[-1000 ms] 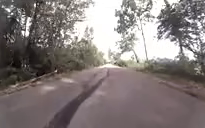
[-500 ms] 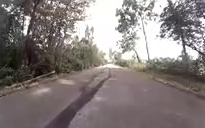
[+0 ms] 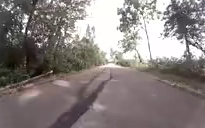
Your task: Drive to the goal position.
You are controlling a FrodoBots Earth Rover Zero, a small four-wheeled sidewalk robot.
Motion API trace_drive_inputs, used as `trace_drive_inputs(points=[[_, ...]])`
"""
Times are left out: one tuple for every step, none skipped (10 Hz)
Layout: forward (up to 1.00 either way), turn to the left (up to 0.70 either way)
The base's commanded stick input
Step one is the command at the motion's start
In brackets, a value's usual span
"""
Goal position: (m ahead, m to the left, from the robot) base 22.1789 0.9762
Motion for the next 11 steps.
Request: trace_drive_inputs(points=[[0.7,0.0],[0.7,0.0],[0.7,0.0],[0.7,0.0],[0.7,0.0],[0.7,0.0],[0.7,0.0],[0.7,0.0],[0.7,0.0],[0.7,0.0],[0.7,0.0]])
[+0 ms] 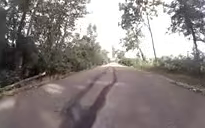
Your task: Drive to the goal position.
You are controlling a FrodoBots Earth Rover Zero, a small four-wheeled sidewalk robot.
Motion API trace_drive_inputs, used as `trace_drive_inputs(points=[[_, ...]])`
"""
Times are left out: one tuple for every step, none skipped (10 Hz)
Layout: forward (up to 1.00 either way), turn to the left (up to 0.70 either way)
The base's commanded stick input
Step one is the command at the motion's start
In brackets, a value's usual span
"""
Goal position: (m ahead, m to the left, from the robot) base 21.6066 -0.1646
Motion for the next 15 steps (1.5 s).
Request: trace_drive_inputs(points=[[0.7,0.0],[0.7,-0.1],[0.7,-0.28],[0.7,-0.31],[0.7,-0.19],[0.7,0.0],[0.7,0.0],[0.7,0.0],[0.7,0.0],[0.7,0.0],[0.7,0.0],[0.7,0.0],[0.7,0.0],[0.7,0.0],[0.7,0.0]])
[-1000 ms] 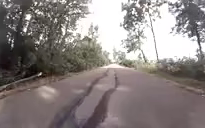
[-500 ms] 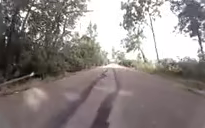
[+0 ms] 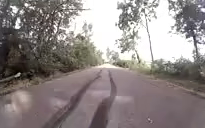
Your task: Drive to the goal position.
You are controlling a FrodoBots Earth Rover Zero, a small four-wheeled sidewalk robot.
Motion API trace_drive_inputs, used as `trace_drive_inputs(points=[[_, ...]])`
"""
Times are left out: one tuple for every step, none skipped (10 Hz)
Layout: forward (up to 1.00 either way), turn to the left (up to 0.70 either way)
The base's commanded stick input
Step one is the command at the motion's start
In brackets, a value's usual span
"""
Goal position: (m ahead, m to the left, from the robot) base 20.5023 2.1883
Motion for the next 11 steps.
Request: trace_drive_inputs(points=[[0.7,0.0],[0.7,0.0],[0.7,0.0],[0.7,0.0],[0.7,0.0],[0.7,0.0],[0.7,0.0],[0.7,0.0],[0.7,0.0],[0.7,0.0],[0.7,0.0]])
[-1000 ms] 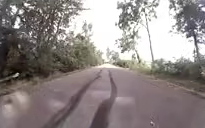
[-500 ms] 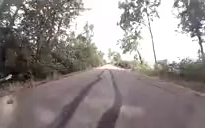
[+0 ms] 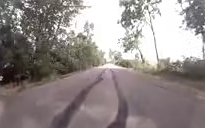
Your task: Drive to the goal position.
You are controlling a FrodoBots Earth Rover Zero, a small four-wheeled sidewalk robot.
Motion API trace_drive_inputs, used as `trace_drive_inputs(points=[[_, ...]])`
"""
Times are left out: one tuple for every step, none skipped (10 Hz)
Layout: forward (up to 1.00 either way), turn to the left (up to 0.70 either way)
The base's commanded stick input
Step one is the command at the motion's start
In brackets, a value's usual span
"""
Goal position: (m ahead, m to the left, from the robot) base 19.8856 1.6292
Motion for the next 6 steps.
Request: trace_drive_inputs(points=[[0.7,0.0],[0.7,0.0],[0.7,0.0],[0.7,0.0],[0.7,0.0],[0.7,0.0]])
